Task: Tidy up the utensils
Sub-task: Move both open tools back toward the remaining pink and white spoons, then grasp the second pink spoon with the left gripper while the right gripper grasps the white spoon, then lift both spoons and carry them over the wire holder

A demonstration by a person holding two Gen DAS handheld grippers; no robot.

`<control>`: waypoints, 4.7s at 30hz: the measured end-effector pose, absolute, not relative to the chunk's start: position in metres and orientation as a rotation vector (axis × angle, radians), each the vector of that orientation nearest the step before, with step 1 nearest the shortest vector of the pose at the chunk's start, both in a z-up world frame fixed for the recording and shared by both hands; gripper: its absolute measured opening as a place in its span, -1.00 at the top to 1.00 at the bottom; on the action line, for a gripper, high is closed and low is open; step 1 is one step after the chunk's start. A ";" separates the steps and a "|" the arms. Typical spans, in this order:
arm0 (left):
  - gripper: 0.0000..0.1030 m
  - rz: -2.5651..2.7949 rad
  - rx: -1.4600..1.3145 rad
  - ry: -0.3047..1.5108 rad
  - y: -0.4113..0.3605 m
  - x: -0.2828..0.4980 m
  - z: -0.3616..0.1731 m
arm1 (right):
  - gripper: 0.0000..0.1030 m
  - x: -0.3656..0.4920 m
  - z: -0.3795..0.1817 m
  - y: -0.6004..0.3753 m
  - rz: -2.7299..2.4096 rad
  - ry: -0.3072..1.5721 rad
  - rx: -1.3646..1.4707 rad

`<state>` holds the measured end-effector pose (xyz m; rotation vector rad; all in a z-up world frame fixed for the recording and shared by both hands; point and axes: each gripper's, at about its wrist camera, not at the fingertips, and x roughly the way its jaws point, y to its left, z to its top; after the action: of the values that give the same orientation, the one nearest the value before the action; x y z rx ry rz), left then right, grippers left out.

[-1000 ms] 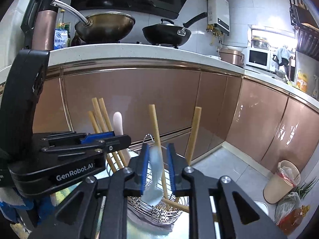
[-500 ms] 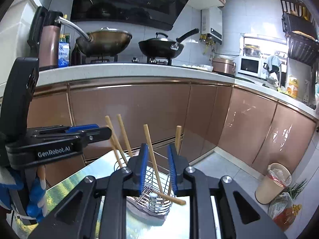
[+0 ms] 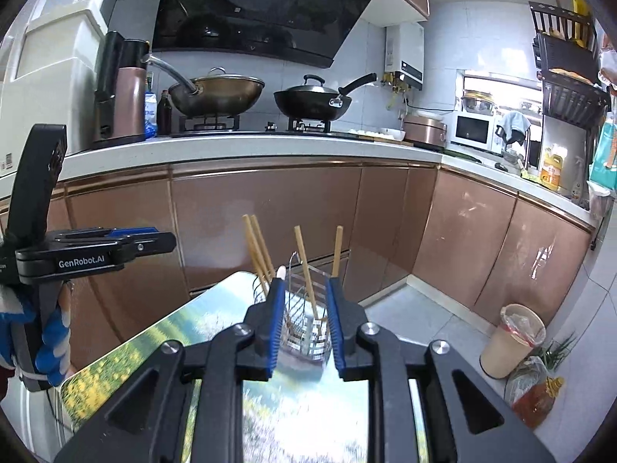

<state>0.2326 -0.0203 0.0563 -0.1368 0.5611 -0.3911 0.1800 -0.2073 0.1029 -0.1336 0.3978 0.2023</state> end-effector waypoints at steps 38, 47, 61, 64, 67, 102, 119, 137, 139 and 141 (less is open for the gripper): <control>0.16 -0.396 -0.213 0.917 0.011 0.212 -0.074 | 0.47 0.119 -0.023 -0.204 0.251 0.736 -0.016; 0.14 -0.434 -0.232 1.067 -0.016 0.253 -0.112 | 0.47 0.133 -0.082 -0.177 0.366 0.870 0.024; 0.06 -0.428 -0.153 1.261 -0.074 0.325 -0.149 | 0.34 0.168 -0.135 -0.129 0.479 1.022 0.005; 0.31 -0.439 -0.154 1.283 -0.077 0.329 -0.159 | 0.34 0.175 -0.143 -0.122 0.475 1.058 -0.010; 0.72 -0.459 -0.160 1.296 -0.074 0.331 -0.161 | 0.34 0.181 -0.148 -0.115 0.470 1.086 -0.031; 0.87 -0.458 -0.056 1.004 -0.027 0.237 -0.097 | 0.91 0.128 -0.077 -0.152 0.360 0.885 -0.037; 0.87 -0.447 -0.031 0.853 -0.018 0.219 -0.043 | 0.91 0.143 -0.024 -0.178 0.329 0.764 -0.034; 0.88 -0.367 -0.037 0.594 -0.073 0.324 0.058 | 0.90 0.271 0.105 -0.206 0.250 0.461 -0.063; 0.87 -0.345 -0.014 0.599 -0.086 0.341 0.051 | 0.90 0.293 0.103 -0.206 0.236 0.456 -0.063; 0.87 -0.321 0.013 0.601 -0.099 0.355 0.042 | 0.90 0.311 0.099 -0.207 0.234 0.457 -0.054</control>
<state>0.3546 -0.0991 0.0416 0.0133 0.6010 -0.3209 0.3105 -0.2067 0.0991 -0.0545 0.4574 0.2337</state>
